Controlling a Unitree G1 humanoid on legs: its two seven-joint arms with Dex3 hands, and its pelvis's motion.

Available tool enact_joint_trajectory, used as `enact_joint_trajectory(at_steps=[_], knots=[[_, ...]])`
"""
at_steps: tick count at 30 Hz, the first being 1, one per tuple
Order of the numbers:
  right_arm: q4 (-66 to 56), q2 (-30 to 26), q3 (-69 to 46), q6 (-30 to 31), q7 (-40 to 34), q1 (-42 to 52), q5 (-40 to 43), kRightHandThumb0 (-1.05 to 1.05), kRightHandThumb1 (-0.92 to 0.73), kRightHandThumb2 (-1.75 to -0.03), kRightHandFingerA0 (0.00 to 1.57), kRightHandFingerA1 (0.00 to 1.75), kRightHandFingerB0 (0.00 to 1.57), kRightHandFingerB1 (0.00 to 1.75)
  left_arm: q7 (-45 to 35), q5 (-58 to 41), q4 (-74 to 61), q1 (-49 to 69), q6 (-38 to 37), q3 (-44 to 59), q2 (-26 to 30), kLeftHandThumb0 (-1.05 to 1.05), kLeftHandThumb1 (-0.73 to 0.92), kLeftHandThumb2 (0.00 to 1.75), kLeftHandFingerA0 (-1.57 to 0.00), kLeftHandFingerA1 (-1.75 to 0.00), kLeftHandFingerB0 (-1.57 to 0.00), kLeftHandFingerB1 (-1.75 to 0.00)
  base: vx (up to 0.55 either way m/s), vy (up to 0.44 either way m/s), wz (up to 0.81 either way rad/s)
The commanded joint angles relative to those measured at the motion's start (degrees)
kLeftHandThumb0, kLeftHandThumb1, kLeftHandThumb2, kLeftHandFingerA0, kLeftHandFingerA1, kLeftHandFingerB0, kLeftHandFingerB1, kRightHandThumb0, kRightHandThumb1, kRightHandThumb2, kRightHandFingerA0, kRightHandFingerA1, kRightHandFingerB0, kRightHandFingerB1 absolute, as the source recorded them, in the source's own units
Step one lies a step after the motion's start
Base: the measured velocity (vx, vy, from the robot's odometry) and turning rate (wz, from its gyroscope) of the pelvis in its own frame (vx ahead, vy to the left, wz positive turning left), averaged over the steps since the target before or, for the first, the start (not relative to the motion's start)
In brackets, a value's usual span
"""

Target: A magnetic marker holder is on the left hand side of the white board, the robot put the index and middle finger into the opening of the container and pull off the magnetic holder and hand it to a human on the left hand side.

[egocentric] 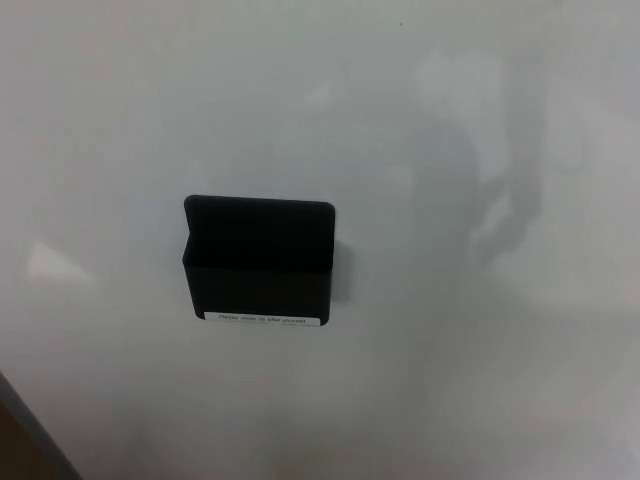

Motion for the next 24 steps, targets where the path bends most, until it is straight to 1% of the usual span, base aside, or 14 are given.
enact_joint_trajectory(at_steps=[1, 2, 3, 4, 5, 6, 9, 10, 11, 12, 14, 15, 16, 24], knots=[[-3.0, 2.2, -4.4, -20.1, 0.8, 3.1, 6.6, -0.44, -0.71, -0.61, 0.65, 0.49, 0.52, 0.42, -7.0, -8.0, -16.3, 5.9, -12.2, 2.9, -0.9, -0.57, 0.37, 0.72, -0.51, -0.52, -0.37, -0.44, 0.00, 0.000, 0.00], [-3.0, 2.4, -4.5, -20.3, 0.9, 2.8, 6.7, -0.43, -0.71, -0.61, 0.65, 0.48, 0.52, 0.42, -7.0, -7.4, -23.8, 7.0, -9.9, 1.5, -0.4, -0.58, 0.37, 0.72, -0.50, -0.49, -0.35, -0.43, 0.00, 0.000, 0.00], [-2.9, 2.5, -4.6, -20.4, 1.0, 2.7, 6.7, -0.43, -0.71, -0.61, 0.65, 0.48, 0.52, 0.42, -7.0, -7.3, -25.9, 7.3, -9.1, 1.1, -0.3, -0.58, 0.37, 0.72, -0.50, -0.49, -0.35, -0.43, 0.00, 0.000, 0.00], [-2.7, 2.6, -4.7, -21.0, 0.9, 2.3, 6.5, -0.41, -0.70, -0.61, 0.63, 0.48, 0.52, 0.41, -7.8, -6.9, -29.2, 7.3, -9.1, 0.3, 0.6, -0.47, 0.47, 0.55, -0.48, -0.39, -0.34, -0.32, 0.00, 0.000, 0.00], [-2.5, 2.6, -4.7, -21.6, 0.9, 2.1, 6.4, -0.41, -0.70, -0.61, 0.63, 0.48, 0.52, 0.41, -8.3, -6.7, -31.2, 7.2, -9.3, -0.1, 1.2, -0.47, 0.47, 0.55, -0.48, -0.39, -0.34, -0.32, 0.00, 0.000, 0.00], [-2.6, 2.6, -4.7, -21.9, 0.8, 2.0, 6.3, -0.45, -0.68, -0.61, 0.66, 0.48, 0.52, 0.41, -9.2, -6.8, -34.8, 6.9, -8.4, -0.7, 2.3, -0.54, 0.38, 0.71, -0.39, -0.48, -0.33, -0.43, 0.00, 0.000, 0.00], [-2.8, 2.7, -5.0, -21.7, 0.8, 1.5, 6.4, -0.45, -0.68, -0.61, 0.70, 0.49, 0.52, 0.42, -11.0, -7.7, -42.2, 5.6, -5.3, -0.9, 5.1, -0.57, 0.37, 0.71, -0.41, -0.47, -0.36, -0.43, 0.00, 0.000, 0.00], [-2.8, 2.7, -5.0, -21.6, 0.7, 1.0, 6.2, -0.41, -0.72, -0.61, 0.65, 0.48, 0.51, 0.41, -11.8, -8.0, -44.0, 4.2, -4.7, -0.7, 6.6, -0.51, 0.44, 0.54, -0.47, -0.37, -0.39, -0.32, 0.00, 0.000, 0.00], [-2.8, 2.7, -4.9, -21.6, 0.6, 0.6, 6.1, -0.41, -0.72, -0.61, 0.65, 0.48, 0.51, 0.41, -12.4, -8.2, -45.3, 3.3, -4.2, -0.5, 7.6, -0.51, 0.44, 0.54, -0.47, -0.37, -0.39, -0.32, 0.00, 0.000, 0.00], [-2.6, 2.3, -5.0, -21.8, 0.4, -0.2, 5.7, -0.41, -0.72, -0.61, 0.65, 0.47, 0.52, 0.42, -12.8, -7.9, -47.0, 1.7, -3.9, -0.4, 8.8, -0.58, 0.37, 0.71, -0.44, -0.47, -0.36, -0.43, 0.00, 0.000, 0.00], [-2.2, 1.9, -5.1, -22.1, 0.1, -1.0, 5.4, -0.41, -0.72, -0.61, 0.65, 0.47, 0.52, 0.42, -13.0, -7.6, -48.9, 0.3, -3.3, -0.3, 10.0, -0.58, 0.37, 0.71, -0.44, -0.47, -0.36, -0.43, 0.00, 0.000, 0.00], [-2.3, 1.8, -5.2, -22.2, 0.3, -0.9, 5.6, -0.43, -0.71, -0.61, 0.69, 0.47, 0.51, 0.41, -13.2, -7.8, -51.1, -0.1, -2.3, -0.4, 11.0, -0.51, 0.45, 0.55, -0.48, -0.38, -0.43, -0.34, 0.00, 0.000, 0.00], [-2.3, 1.6, -5.3, -22.3, 0.2, -0.8, 5.3, -0.47, -0.70, -0.62, 0.67, 0.47, 0.52, 0.41, -13.8, -8.3, -54.5, -1.3, -0.3, -0.4, 12.8, -0.47, 0.45, 0.54, -0.48, -0.39, -0.44, -0.34, 0.00, 0.000, 0.00], [-1.0, 1.8, -5.8, -23.8, 0.2, -2.2, 5.3, -0.43, -0.70, -0.61, 0.65, 0.46, 0.53, 0.41, -15.9, -8.0, -61.6, -10.5, 3.9, -2.7, 20.3, -0.46, 0.46, 0.54, -0.50, -0.40, -0.44, -0.34, 0.00, 0.000, 0.00]])
